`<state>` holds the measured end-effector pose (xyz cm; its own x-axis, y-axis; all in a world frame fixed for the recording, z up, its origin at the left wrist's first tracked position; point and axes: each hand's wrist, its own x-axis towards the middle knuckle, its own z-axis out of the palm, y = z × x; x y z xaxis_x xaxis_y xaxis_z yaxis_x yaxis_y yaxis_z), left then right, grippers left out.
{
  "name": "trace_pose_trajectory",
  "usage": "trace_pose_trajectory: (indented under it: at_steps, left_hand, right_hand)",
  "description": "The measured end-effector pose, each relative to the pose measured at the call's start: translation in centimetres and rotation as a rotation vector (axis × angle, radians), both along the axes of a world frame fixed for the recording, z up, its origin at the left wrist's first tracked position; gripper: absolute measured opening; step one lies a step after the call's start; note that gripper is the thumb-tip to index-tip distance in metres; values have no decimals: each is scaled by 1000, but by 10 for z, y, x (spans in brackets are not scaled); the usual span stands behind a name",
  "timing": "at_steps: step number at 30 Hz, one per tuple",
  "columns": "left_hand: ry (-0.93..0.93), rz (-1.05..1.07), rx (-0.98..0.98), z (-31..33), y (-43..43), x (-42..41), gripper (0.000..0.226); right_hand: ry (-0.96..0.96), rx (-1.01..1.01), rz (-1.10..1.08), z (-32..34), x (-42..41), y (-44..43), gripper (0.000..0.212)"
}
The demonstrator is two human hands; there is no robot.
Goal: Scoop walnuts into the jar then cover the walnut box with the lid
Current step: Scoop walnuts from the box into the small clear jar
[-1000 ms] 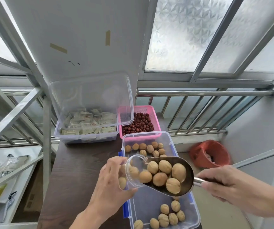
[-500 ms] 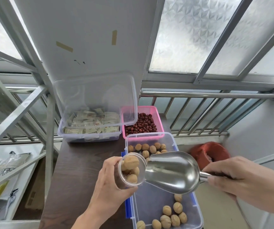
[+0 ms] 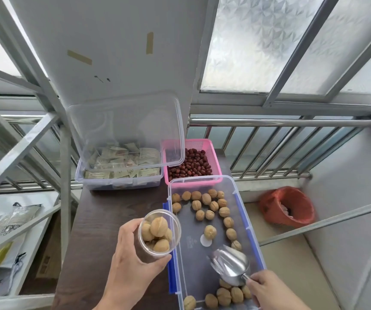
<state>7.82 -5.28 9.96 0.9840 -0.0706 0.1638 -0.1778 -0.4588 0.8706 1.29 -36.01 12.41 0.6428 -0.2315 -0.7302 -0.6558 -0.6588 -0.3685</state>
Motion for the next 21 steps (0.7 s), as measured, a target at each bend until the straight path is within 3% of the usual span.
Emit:
trace_pose_trajectory:
  at_steps: [7, 14, 21]
  left_hand:
    - [2, 28, 2, 9, 1, -7, 98]
    - [31, 48, 19, 22, 4, -24, 94]
    - [26, 90, 77, 25, 9, -39, 95]
  right_hand:
    - [-73, -82, -193, -46, 29, 33, 37]
    - [-229, 109, -391, -101, 85, 71, 28]
    - [-253, 239, -399, -147, 93, 63, 28]
